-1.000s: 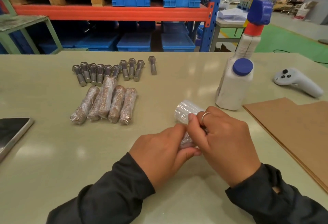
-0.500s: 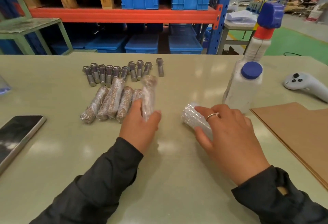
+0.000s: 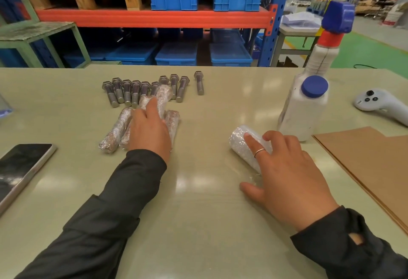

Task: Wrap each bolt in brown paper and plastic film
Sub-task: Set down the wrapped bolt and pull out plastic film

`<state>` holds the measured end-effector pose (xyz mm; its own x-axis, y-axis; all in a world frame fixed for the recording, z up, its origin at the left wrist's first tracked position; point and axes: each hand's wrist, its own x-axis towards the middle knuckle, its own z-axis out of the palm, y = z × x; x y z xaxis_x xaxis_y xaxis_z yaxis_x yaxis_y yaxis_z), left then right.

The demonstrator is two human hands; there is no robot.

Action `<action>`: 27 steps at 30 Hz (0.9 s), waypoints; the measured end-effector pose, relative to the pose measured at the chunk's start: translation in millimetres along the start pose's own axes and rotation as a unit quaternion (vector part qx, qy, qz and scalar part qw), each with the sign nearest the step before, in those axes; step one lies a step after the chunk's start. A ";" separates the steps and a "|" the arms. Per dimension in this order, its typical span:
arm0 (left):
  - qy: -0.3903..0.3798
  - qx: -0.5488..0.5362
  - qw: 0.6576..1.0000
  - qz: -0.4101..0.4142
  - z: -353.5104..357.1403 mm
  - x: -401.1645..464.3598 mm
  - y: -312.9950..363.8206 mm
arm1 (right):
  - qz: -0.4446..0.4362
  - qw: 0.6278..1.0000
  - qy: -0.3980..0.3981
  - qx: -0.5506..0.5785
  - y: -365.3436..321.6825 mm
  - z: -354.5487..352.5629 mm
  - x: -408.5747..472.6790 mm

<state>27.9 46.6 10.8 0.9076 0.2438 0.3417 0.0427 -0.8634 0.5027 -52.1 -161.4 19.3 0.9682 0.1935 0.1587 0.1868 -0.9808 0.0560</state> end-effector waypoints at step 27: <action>-0.241 -0.338 0.910 0.009 7.1 -58.3 34.2 | 0.043 0.925 0.102 0.363 17.1 -11.4 5.0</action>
<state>-20.6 -0.3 2.4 0.9902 -0.1311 0.0481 -0.0924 -0.3569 0.9296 -45.9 -176.9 32.3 0.9471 0.0413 0.3182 0.2439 -0.7370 -0.6304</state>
